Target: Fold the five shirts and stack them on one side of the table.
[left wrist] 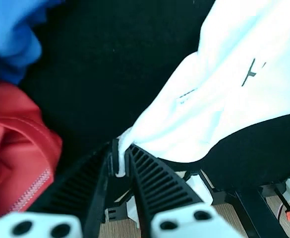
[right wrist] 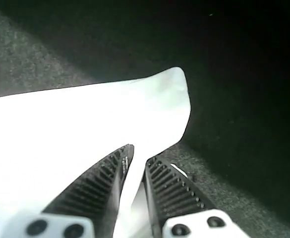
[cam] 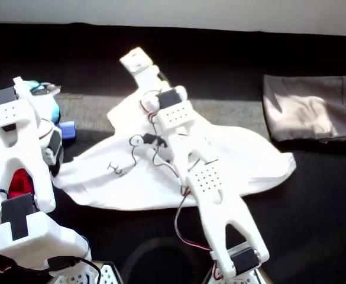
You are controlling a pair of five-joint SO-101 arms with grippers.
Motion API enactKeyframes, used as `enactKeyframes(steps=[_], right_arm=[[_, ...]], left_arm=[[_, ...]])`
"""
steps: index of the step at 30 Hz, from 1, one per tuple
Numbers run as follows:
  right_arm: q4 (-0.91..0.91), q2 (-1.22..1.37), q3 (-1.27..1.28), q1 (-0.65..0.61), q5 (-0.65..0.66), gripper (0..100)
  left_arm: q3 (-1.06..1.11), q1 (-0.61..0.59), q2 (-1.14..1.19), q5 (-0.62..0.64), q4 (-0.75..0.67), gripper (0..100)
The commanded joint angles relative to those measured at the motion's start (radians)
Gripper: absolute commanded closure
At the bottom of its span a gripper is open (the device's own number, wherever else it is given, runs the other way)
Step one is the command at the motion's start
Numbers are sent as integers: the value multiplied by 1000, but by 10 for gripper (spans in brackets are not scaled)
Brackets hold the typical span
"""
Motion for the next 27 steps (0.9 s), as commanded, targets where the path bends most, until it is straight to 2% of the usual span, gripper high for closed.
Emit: enactKeyframes(steps=[1,6,13,18,23,27], right_arm=[[19,-216,-124,114,12,992],[73,-401,-124,217,12,992],[168,-665,-125,252,12,992],[280,-842,-124,283,12,992],[460,-960,-120,288,14,992],[458,-1024,-120,302,15,992]], left_arm=[[-202,4,-50,-2,15,990],[-435,21,-50,-2,32,990],[-690,111,-61,0,40,990],[-851,128,-64,54,48,990],[-809,151,-153,61,48,990],[-762,186,-280,58,48,990]])
